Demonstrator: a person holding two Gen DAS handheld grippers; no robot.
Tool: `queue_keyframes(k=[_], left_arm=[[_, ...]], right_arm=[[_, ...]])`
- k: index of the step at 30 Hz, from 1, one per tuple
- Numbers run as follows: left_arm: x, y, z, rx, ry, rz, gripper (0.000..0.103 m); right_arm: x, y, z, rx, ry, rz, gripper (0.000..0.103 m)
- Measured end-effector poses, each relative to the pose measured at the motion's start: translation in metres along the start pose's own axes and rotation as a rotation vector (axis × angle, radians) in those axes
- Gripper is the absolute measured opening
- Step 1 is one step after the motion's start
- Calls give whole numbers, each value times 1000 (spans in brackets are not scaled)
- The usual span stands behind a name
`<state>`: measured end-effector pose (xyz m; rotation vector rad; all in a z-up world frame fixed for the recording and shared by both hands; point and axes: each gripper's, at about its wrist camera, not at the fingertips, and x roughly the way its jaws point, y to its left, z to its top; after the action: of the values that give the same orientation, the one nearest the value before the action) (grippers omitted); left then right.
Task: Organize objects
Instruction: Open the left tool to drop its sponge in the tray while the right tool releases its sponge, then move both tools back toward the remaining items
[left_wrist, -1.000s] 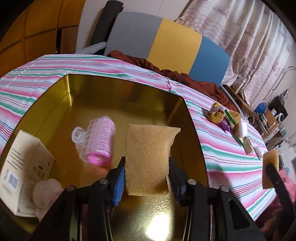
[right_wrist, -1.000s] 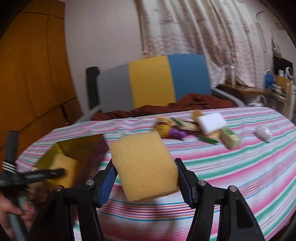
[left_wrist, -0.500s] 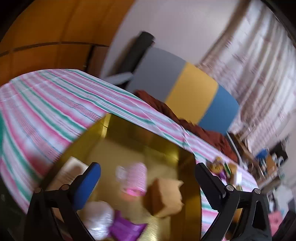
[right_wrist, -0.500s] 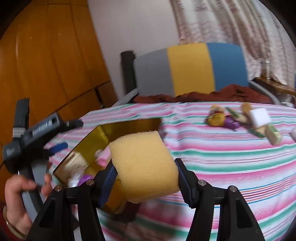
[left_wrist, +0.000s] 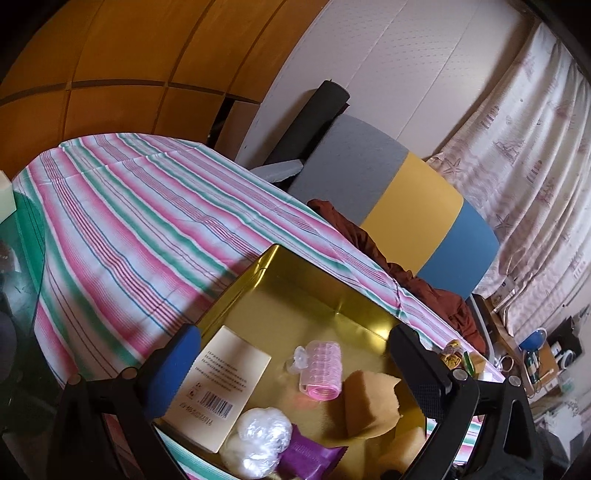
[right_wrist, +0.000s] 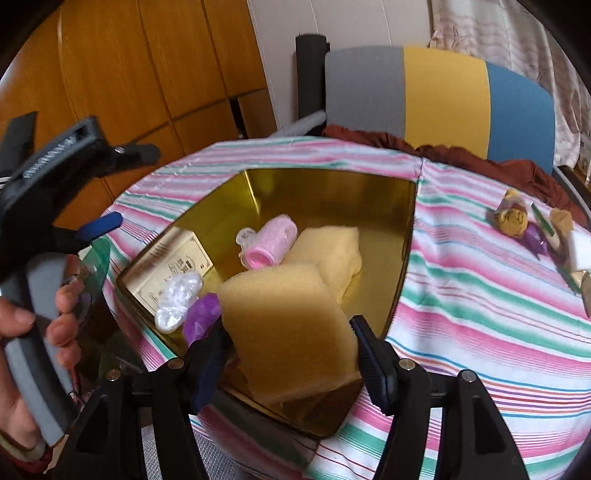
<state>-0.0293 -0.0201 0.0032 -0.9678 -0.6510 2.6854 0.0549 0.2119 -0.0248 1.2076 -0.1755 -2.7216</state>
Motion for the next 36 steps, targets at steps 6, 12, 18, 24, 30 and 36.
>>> queue_keyframes(k=[6,12,18,24,30,36], left_arm=[[-1,1,-2,-7,3,1,102],[0,-5,-5,5,11,-15,102],[1,-21,-12,48,33,-31,102],[4,-43,-25,101,73,-67,103],[6,-75,-41,178,121,-116,103],[7,-112,-63,271,179,-170,103]], right_arm=[[-1,3,-4,-19,3,-1,78],[-17,0,0,-13,-68,-28,80],[-31,-27,2,97,-118,-26,80],[-43,-60,0,191,-142,-91,80],[-50,-91,-11,276,-145,-120,80],[-54,-117,-26,318,-141,-151,80]])
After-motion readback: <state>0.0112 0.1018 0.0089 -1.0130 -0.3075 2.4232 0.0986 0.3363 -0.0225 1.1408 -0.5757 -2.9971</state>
